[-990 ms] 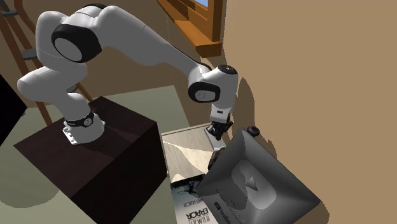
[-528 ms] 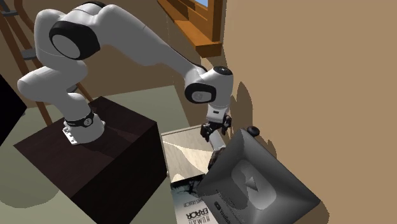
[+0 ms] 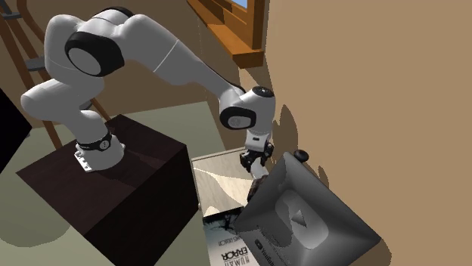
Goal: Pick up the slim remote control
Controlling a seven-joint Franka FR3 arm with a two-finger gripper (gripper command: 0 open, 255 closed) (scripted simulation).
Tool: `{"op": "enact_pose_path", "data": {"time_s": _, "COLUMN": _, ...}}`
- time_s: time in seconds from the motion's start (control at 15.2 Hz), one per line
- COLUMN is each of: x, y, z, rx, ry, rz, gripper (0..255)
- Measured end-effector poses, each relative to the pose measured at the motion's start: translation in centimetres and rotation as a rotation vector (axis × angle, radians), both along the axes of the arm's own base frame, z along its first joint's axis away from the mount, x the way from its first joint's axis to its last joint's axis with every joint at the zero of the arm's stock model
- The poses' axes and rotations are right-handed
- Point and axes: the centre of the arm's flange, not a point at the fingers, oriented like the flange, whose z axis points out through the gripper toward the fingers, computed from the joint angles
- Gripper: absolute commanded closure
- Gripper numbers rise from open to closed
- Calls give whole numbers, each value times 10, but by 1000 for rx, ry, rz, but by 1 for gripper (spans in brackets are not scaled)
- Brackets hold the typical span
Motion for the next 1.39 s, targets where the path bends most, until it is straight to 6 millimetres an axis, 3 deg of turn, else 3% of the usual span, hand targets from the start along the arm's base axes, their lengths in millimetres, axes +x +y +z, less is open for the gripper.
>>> {"op": "enact_pose_path", "data": {"time_s": 0.73, "x": 1, "y": 1, "z": 0, "rx": 1, "ry": 2, "rz": -3, "gripper": 255}}
{"op": "enact_pose_path", "data": {"time_s": 1.39, "x": -1, "y": 3, "z": 51, "rx": 3, "ry": 4, "rz": 1, "gripper": 255}}
